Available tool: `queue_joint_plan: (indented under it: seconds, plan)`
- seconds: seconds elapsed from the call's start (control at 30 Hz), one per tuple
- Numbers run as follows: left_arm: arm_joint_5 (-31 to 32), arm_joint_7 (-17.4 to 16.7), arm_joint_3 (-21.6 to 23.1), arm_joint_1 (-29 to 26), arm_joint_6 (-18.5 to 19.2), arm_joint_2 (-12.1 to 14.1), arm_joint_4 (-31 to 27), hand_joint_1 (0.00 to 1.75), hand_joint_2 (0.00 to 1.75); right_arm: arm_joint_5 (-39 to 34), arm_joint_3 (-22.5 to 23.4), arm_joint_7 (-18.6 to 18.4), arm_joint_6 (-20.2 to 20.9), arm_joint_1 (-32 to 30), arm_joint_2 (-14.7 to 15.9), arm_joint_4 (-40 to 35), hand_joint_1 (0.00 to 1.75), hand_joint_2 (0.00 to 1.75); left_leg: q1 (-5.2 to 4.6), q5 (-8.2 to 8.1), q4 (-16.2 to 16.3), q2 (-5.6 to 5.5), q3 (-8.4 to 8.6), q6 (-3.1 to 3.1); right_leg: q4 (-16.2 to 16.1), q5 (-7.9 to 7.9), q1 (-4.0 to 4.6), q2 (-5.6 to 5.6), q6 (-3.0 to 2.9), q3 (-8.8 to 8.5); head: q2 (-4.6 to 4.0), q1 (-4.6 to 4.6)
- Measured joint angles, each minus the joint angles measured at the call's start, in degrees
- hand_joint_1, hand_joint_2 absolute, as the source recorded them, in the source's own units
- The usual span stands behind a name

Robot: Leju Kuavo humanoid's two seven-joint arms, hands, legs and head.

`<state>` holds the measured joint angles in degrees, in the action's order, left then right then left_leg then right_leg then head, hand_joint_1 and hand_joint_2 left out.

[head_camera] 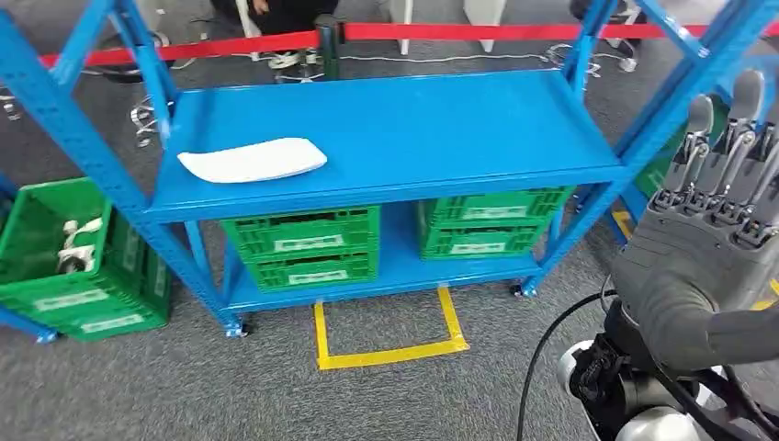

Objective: Take the parts from the cabinet and place them on the table.

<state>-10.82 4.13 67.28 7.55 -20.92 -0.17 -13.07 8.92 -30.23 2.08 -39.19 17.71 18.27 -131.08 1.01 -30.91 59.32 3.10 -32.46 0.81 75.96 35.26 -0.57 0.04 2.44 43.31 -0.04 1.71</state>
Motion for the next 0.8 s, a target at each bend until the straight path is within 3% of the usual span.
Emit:
queue_joint_plan:
  seconds: [0.03,0.1,0.13,0.17,0.27,0.3,0.33,0.37,0.4,0.43,0.47,0.5,0.53,0.6,0.7,0.73,0.8]
  plan:
    - [0.00,0.00,0.00,0.04,0.00,-0.07,0.00,0.00,0.00,0.00,0.00,-0.11,0.00,-0.10,0.00,0.07,0.00,0.00,-0.08,-0.27,0.00,0.77,0.30,-0.04,-2.03,-2.00,0.05,-0.05,-0.17,-0.92,0.00,0.13]
    - [0.02,0.02,0.00,0.16,0.00,-0.22,-0.04,0.00,0.00,0.09,0.00,-0.20,0.00,-0.24,0.02,0.13,0.00,0.00,-0.22,-0.92,-0.02,2.06,1.32,-0.26,-11.60,-7.50,0.26,-0.77,-1.04,-5.80,0.00,0.61]
    - [0.02,0.02,0.00,0.18,0.00,-0.28,-0.04,0.00,0.00,0.13,0.02,-0.31,0.00,-0.23,0.09,0.13,0.00,0.00,-0.27,-1.22,-0.11,2.59,1.71,-0.36,-16.18,-8.69,0.73,-2.62,-1.76,-8.01,0.00,0.76]
    - [0.02,0.04,-0.02,0.30,0.00,-0.44,-0.04,0.00,0.00,0.15,0.02,-0.39,0.00,-0.30,0.13,0.20,0.00,0.00,-0.66,-1.51,-0.07,2.98,1.71,-0.80,-16.96,-7.60,1.37,-3.90,-2.15,-8.97,0.00,0.57]
    - [0.13,0.07,0.00,0.35,0.00,-0.61,-0.04,0.00,0.00,0.96,0.04,-0.52,0.00,-1.10,0.15,0.46,0.00,0.00,-0.50,-1.59,-0.69,4.01,2.18,-1.52,-17.33,-7.25,1.49,-2.86,-2.65,-8.79,0.00,0.72]
    - [0.13,0.04,0.00,0.40,-0.02,-0.68,-0.04,0.00,0.00,1.77,0.11,-0.55,0.00,-1.32,0.15,0.46,0.00,0.00,-0.59,-1.80,-0.89,3.86,2.65,-1.94,-18.31,-7.56,1.15,-2.49,-2.99,-9.35,0.00,0.70]
    - [0.09,0.00,0.00,0.47,-0.07,-0.66,-0.04,0.00,0.00,2.69,0.13,-1.11,0.00,-1.71,0.13,0.46,0.00,0.00,-0.35,-2.22,-0.34,-0.17,2.58,-2.19,-18.78,-7.81,1.08,-2.58,-2.76,-9.95,0.00,0.44]
    - [-0.11,-0.11,0.00,0.35,-0.26,-0.66,-0.04,0.00,0.00,3.43,0.04,-2.03,0.15,-1.65,0.15,0.65,0.00,0.00,-0.71,-0.23,-1.15,0.14,2.60,-0.31,-18.78,-7.69,0.82,-2.60,-1.83,-10.25,0.00,0.37]
    - [-0.50,-0.59,0.00,0.44,-0.33,-0.61,-0.02,0.00,0.00,3.56,0.02,-3.81,0.70,-1.91,0.15,0.83,0.00,0.00,-0.75,-1.58,-1.45,-0.27,3.22,1.47,-18.79,-7.63,0.92,-2.36,-1.75,-10.33,0.00,-0.18]
    - [-1.14,-1.16,0.00,0.48,-0.64,-0.59,-0.02,0.00,0.00,2.90,-0.07,-6.11,2.28,-2.00,0.17,1.31,0.00,1.75,-0.74,-1.95,-1.87,-0.20,3.64,1.45,-18.58,-7.35,0.93,-2.21,-2.04,-10.37,0.00,-0.40]
    - [-1.61,-1.50,0.00,0.42,-1.10,-0.59,-0.02,0.00,0.00,1.96,-0.15,-7.93,3.77,-2.01,0.30,1.77,0.00,1.75,-0.72,-1.73,-1.98,-0.22,3.72,0.91,-18.49,-7.22,0.93,-2.17,-2.14,-10.39,0.00,-0.50]
    - [-2.49,-1.92,0.00,0.41,-1.55,-0.57,0.00,0.00,0.00,-0.32,-0.52,-11.46,7.96,-1.99,0.70,3.03,0.00,1.75,-0.69,-1.86,-2.07,-0.24,3.81,0.53,-18.47,-7.17,0.93,-2.10,-2.17,-10.37,0.00,-0.74]
    - [-3.90,-2.49,-0.15,0.48,-1.95,-0.57,0.00,0.00,1.75,-3.90,-1.61,-14.93,12.90,-2.54,1.35,5.39,0.00,1.75,-0.59,-1.78,-2.28,-0.31,3.85,0.28,-18.45,-7.04,0.99,-2.13,-2.25,-10.37,0.00,-1.22]
    - [-6.74,-3.65,-0.39,0.57,-1.92,-0.59,-0.02,0.00,1.75,-10.89,-3.12,-16.05,17.59,-4.28,1.51,11.70,0.00,1.75,-0.46,-1.71,-2.42,-0.57,3.83,-0.50,-18.45,-6.89,1.13,-2.24,-2.45,-10.38,0.00,-1.31]
    - [-10.13,-4.68,-1.47,0.70,-1.99,-0.78,-0.02,0.00,1.75,-21.48,-4.64,-12.78,20.70,-5.87,0.76,24.75,0.00,1.75,-0.34,-1.57,-2.60,-1.06,3.75,-1.31,-18.42,-6.79,1.19,-2.66,-2.49,-10.39,0.00,-1.51]
    - [-11.22,-4.85,-2.10,0.94,-1.97,-0.90,-0.02,0.00,1.75,-24.34,-5.18,-11.40,21.38,-6.28,0.04,30.65,0.00,1.75,-0.32,-1.57,-2.63,-1.28,3.70,-1.62,-18.42,-6.73,1.19,-2.86,-2.58,-10.41,0.00,-1.58]
    - [-13.16,-4.92,-3.54,1.29,-1.88,-1.14,-0.04,0.00,1.75,-28.02,-6.25,-7.36,21.38,-6.92,-2.26,49.43,0.00,1.75,-0.34,-1.53,-2.62,-1.71,3.91,-1.68,-18.47,-6.70,1.17,-3.22,-2.61,-10.54,0.00,-1.75]
